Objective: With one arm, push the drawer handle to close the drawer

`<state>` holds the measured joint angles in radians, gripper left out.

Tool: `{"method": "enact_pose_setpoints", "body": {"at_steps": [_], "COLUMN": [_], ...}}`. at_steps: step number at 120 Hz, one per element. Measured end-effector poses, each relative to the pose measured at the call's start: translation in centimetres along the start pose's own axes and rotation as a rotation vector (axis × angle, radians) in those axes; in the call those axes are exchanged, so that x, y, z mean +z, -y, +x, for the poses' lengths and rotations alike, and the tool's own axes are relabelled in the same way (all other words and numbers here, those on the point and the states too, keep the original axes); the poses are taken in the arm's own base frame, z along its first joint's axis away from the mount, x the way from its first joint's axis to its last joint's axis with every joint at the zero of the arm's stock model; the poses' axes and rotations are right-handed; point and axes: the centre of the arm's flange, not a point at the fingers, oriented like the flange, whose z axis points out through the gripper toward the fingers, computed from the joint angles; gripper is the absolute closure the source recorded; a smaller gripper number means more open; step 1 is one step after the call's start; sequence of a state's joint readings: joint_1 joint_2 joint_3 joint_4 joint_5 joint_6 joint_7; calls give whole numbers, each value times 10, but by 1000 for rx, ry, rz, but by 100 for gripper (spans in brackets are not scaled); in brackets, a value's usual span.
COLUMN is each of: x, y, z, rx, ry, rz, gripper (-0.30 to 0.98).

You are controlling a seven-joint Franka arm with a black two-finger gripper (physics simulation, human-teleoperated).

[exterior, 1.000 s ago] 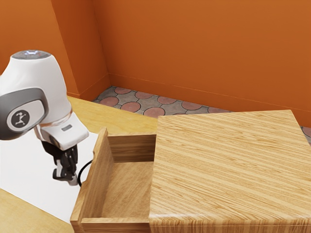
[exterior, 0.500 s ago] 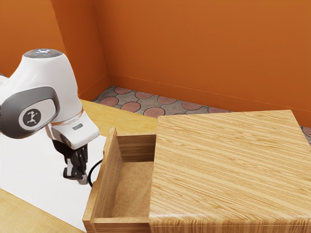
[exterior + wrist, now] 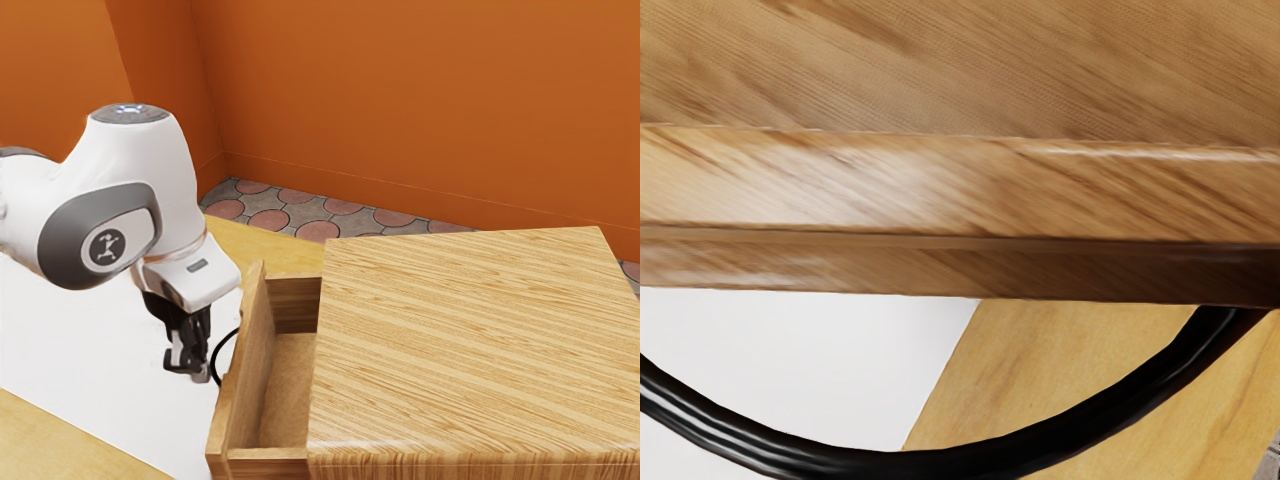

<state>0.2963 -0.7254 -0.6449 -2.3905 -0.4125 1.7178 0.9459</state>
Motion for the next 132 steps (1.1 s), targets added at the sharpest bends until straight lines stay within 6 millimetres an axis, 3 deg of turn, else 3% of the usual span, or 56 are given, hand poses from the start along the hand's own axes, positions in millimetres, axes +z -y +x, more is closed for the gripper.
{"method": "enact_pose_setpoints", "body": {"at_steps": [132], "x": [1], "y": [27], "z": [77], "rx": [-29], "ry": [-13], "rz": [-4], "gripper": [79]}}
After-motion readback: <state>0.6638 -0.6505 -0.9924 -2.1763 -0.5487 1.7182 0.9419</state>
